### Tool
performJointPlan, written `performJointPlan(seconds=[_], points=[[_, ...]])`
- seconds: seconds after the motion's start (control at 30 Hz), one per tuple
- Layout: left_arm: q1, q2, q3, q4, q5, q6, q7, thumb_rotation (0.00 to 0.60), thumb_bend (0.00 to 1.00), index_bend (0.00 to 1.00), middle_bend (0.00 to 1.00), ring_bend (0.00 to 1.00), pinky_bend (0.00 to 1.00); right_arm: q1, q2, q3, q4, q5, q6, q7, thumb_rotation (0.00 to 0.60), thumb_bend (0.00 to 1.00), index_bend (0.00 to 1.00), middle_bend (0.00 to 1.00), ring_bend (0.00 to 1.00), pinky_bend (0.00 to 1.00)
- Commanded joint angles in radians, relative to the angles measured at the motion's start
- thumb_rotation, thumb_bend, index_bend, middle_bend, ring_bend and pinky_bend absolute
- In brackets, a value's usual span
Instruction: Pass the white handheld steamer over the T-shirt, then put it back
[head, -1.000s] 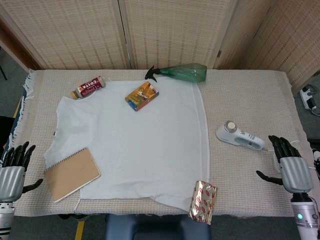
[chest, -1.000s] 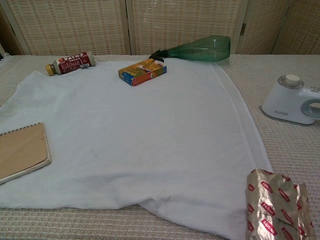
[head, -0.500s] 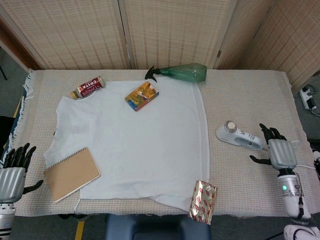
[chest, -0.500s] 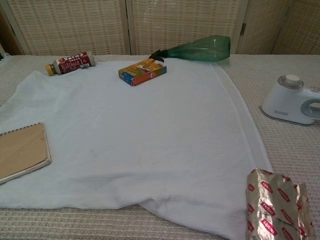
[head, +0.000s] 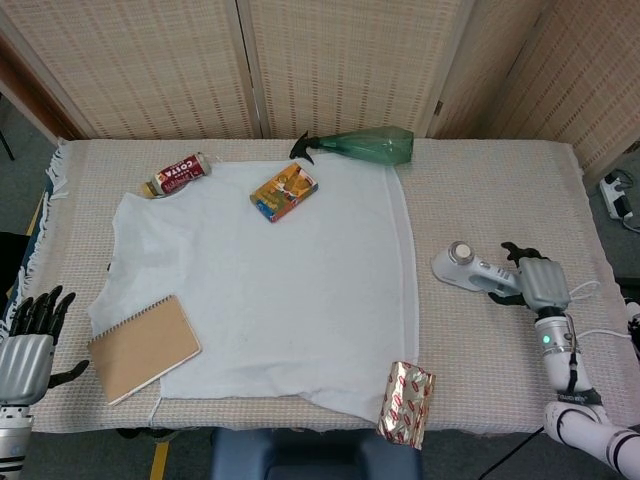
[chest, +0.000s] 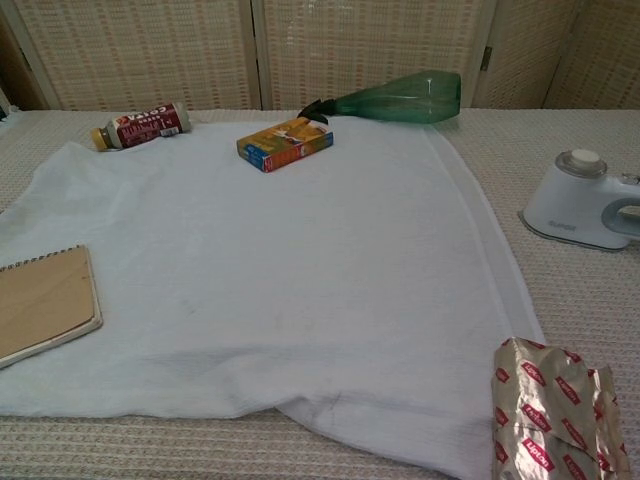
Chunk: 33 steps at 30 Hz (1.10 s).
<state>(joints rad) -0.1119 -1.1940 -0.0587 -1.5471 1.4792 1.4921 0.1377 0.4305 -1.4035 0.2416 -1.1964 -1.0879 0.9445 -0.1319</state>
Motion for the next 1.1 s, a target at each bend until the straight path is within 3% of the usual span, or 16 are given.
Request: performJointPlan(seconds=[0.03, 0.37, 0.8, 1.1], points=[[0.001, 0.001, 0.0, -0.001, -0.002, 0.0, 0.001, 0.6, 0.13, 0.06, 0.05, 0.02, 0.02, 0.027, -0.031, 0.002, 0.041, 0.01, -0.027, 0.01, 0.5, 0.11, 0.22, 0.34, 0.23, 0.37], [0.009, 0.006, 0.0, 0.002, -0.012, 0.005, -0.002, 0.6, 0.12, 0.06, 0.05, 0.02, 0.02, 0.056, -0.081, 0.0, 0.123, -0.001, -0.046, 0.061, 0.557, 0.19, 0.39, 0.48, 0.36, 0.48], [0.011, 0.001, 0.003, 0.012, -0.013, 0.0, -0.006, 0.6, 0.12, 0.06, 0.05, 0.02, 0.02, 0.056, -0.108, -0.016, 0.167, -0.035, -0.041, 0.129, 0.6, 0.28, 0.45, 0.56, 0.44, 0.62], [0.007, -0.002, 0.002, 0.016, -0.01, -0.006, -0.015, 0.6, 0.13, 0.06, 0.05, 0.02, 0.02, 0.049, -0.15, -0.042, 0.224, -0.107, -0.032, 0.266, 0.6, 0.58, 0.58, 0.7, 0.58, 0.83]])
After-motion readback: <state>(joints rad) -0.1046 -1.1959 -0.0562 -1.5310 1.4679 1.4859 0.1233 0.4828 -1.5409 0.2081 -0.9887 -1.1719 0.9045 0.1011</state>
